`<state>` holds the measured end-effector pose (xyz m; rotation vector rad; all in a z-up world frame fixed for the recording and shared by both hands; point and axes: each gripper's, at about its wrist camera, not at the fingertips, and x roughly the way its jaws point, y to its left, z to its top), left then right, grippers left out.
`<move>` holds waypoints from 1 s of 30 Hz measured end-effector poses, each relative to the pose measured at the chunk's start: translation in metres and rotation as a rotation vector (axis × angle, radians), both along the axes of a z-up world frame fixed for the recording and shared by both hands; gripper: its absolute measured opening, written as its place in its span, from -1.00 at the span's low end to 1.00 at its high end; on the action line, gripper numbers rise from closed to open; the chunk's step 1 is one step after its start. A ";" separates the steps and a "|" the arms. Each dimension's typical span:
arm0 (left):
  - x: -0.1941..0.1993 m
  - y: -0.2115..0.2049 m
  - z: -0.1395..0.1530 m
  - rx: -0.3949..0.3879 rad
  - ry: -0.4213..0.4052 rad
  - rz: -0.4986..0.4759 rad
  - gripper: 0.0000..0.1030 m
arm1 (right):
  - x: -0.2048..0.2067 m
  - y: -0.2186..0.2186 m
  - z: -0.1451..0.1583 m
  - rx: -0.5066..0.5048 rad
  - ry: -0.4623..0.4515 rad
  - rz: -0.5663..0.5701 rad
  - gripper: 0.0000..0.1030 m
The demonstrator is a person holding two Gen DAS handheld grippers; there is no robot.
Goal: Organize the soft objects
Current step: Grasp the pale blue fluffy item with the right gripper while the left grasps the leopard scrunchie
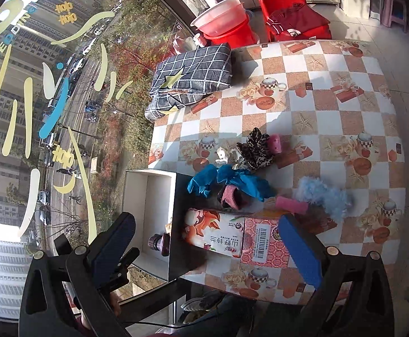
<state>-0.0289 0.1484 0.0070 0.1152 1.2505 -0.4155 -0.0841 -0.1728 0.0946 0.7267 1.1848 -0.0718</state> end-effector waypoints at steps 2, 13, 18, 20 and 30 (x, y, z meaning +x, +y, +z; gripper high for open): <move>0.008 -0.023 -0.002 0.021 0.017 -0.042 1.00 | -0.019 -0.042 -0.015 -0.023 0.055 -0.112 0.99; 0.068 -0.204 -0.034 0.203 0.026 -0.379 0.99 | -0.093 -0.119 -0.167 0.094 0.382 -0.267 0.99; 0.086 -0.282 -0.087 0.336 0.064 -0.505 0.99 | -0.075 -0.125 -0.205 0.110 0.390 -0.243 0.99; 0.087 -0.301 -0.110 0.388 0.091 -0.541 0.99 | -0.062 -0.126 -0.219 0.099 0.393 -0.228 0.99; 0.098 -0.327 -0.183 0.540 0.186 -0.547 0.84 | 0.000 -0.105 -0.286 -0.035 0.470 -0.046 0.99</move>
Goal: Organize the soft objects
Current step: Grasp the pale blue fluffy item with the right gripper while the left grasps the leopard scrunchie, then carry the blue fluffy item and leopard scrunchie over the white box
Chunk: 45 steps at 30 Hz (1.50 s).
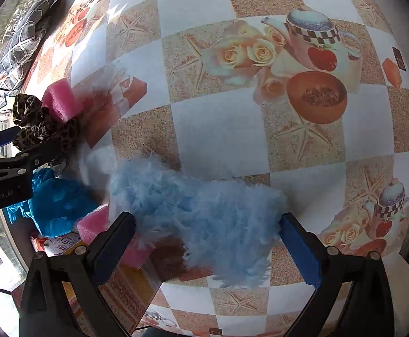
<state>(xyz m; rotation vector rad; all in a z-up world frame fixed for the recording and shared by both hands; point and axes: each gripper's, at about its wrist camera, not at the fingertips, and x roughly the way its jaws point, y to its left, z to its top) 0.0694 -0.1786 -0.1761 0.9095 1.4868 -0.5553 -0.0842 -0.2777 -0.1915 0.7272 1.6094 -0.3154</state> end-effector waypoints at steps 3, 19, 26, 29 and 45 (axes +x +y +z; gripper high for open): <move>0.007 -0.002 -0.011 0.016 0.032 0.026 0.80 | -0.008 -0.007 -0.009 -0.095 0.037 0.039 0.99; 0.022 0.003 0.007 -0.098 0.020 0.092 -0.37 | -0.028 -0.001 -0.014 -0.158 0.046 0.211 1.00; 0.020 0.022 0.067 -0.231 -0.109 0.090 -0.37 | -0.036 0.016 -0.003 -0.179 0.027 0.270 0.53; 0.008 0.027 0.090 -0.274 -0.142 0.079 -0.37 | -0.039 0.019 0.009 -0.150 -0.036 0.254 -0.40; -0.045 0.108 0.173 -0.386 -0.273 0.174 -0.37 | -0.017 0.025 0.175 -0.095 -0.421 0.099 -0.47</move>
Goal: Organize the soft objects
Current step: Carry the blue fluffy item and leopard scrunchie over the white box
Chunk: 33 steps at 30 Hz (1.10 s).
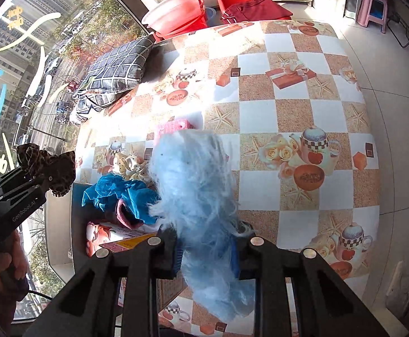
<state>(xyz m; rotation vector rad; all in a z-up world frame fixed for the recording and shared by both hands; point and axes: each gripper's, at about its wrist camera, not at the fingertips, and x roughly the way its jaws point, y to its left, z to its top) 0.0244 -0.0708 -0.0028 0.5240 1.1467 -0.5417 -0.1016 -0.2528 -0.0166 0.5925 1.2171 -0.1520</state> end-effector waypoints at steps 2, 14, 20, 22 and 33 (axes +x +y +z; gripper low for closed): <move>-0.010 0.013 0.009 -0.011 -0.005 0.005 -0.37 | 0.005 0.013 0.022 -0.010 -0.039 0.016 -0.47; -0.091 0.087 0.027 -0.032 -0.004 -0.038 -0.37 | -0.032 0.095 0.056 -0.020 -0.046 0.103 -0.46; -0.119 0.116 0.012 -0.016 0.060 -0.034 -0.37 | -0.047 0.135 0.046 0.003 -0.006 0.133 -0.46; -0.125 0.123 0.008 -0.008 0.066 -0.030 -0.37 | -0.046 0.149 0.042 0.003 0.014 0.160 -0.46; -0.120 0.165 0.015 -0.034 0.018 0.059 -0.37 | -0.027 0.223 0.039 -0.045 0.056 0.354 -0.46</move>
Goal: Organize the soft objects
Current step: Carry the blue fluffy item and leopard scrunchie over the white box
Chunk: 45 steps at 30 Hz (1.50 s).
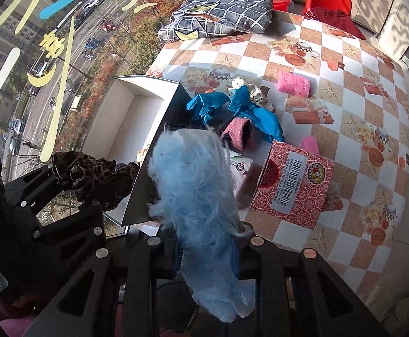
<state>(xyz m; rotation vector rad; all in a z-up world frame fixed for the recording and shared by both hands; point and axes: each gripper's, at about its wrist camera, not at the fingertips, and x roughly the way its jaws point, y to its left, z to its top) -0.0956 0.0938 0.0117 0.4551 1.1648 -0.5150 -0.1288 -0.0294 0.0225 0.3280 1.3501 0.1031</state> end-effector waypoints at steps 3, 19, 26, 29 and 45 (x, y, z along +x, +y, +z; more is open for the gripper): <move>0.004 0.015 -0.001 -0.001 0.002 0.047 -0.37 | 0.004 0.012 0.000 -0.004 0.002 0.029 -0.46; 0.010 0.072 -0.008 -0.011 0.018 0.199 -0.37 | 0.023 0.058 -0.004 -0.012 0.020 0.140 -0.46; 0.014 0.081 -0.009 -0.016 0.016 0.217 -0.37 | 0.027 0.068 -0.003 -0.023 0.020 0.160 -0.46; 0.016 0.083 -0.010 -0.021 0.021 0.223 -0.37 | 0.028 0.070 -0.003 -0.028 0.021 0.165 -0.46; 0.024 0.106 -0.017 -0.017 0.029 0.280 -0.37 | 0.041 0.090 -0.003 -0.036 0.019 0.214 -0.46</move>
